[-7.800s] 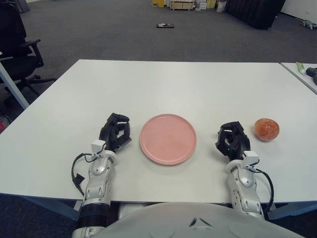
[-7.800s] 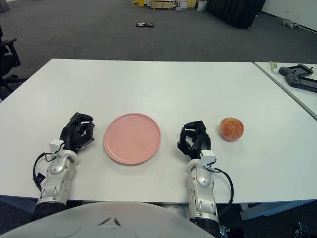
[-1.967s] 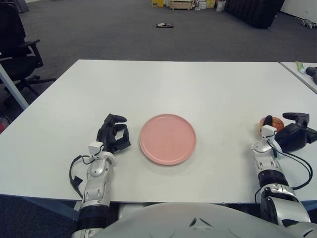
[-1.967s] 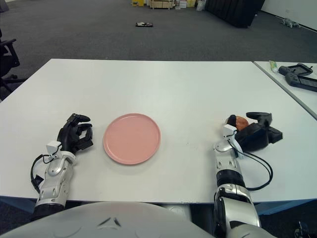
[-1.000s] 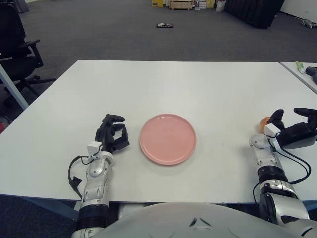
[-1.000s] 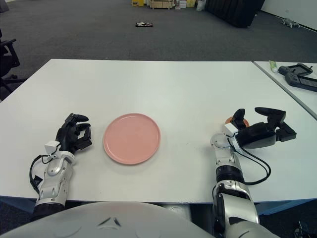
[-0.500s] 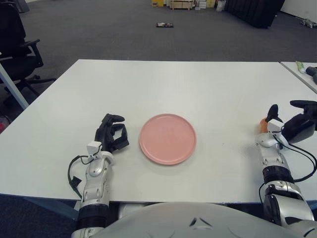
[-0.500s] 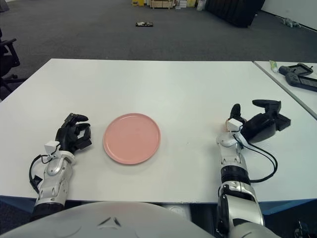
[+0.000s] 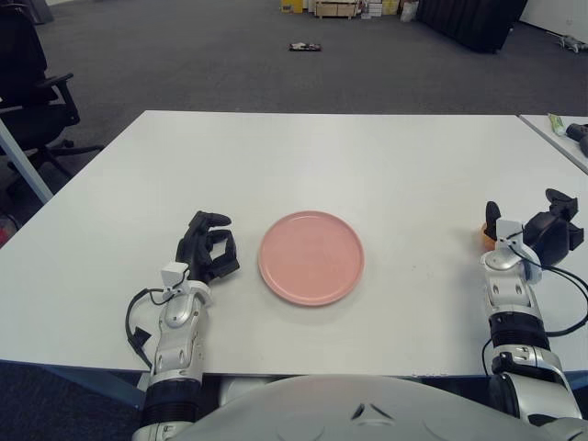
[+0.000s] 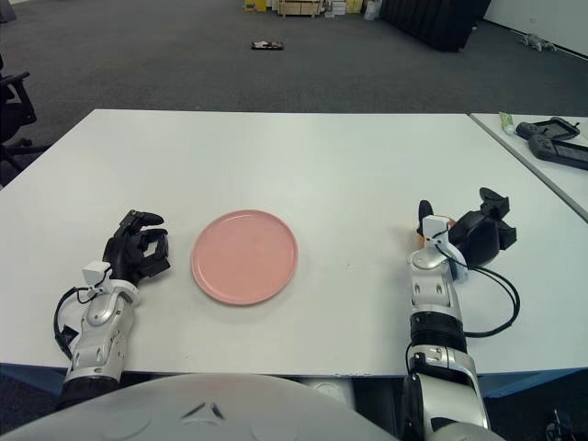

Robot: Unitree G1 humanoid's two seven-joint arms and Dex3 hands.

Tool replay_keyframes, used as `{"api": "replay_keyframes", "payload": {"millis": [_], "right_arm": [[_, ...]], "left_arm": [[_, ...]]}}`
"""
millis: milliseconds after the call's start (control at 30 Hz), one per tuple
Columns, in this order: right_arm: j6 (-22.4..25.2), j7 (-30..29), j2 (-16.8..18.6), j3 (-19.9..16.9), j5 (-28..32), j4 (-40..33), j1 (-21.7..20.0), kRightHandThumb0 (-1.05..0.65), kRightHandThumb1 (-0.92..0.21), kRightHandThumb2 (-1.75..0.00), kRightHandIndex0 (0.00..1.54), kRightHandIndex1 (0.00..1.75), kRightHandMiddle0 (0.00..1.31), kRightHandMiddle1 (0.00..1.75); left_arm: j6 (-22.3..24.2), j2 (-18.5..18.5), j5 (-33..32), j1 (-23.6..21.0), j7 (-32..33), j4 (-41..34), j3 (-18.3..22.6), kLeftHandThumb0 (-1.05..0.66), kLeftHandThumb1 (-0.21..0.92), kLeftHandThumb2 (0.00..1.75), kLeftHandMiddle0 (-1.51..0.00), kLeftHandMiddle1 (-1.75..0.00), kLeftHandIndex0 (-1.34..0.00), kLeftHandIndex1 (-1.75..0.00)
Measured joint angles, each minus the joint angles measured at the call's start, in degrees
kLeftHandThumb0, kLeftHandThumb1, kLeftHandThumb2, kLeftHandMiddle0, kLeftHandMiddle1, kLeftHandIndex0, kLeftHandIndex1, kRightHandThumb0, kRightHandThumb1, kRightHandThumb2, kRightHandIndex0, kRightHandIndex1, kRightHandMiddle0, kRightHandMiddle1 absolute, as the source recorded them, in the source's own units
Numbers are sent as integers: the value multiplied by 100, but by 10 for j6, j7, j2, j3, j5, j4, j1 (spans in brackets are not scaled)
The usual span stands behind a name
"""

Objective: Put the apple into the plate.

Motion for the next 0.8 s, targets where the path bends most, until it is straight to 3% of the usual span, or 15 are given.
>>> {"api": "replay_keyframes", "payload": {"millis": [233,467,800], "right_arm": [[153,148,-38,69,-42,-50,-4,-104,-69,-50,0,0,0,0],[200,213,-69,91,-52,-11,-25,-105,-73,-46,0,0,0,0],[234,232,-73,115,-64,23,-44,-102,-74,-46,0,0,0,0]], "left_arm": [[-2,-3,-5,0,0,0,0,-1,38,126,-53,-175,-36,-175],[-1,-3,-6,0,0,-1,1,-1,38,125,-54,-172,-37,-175],[3,-3,-5,1,1,-3,0,-1,39,123,-55,-169,-37,-175]]}}
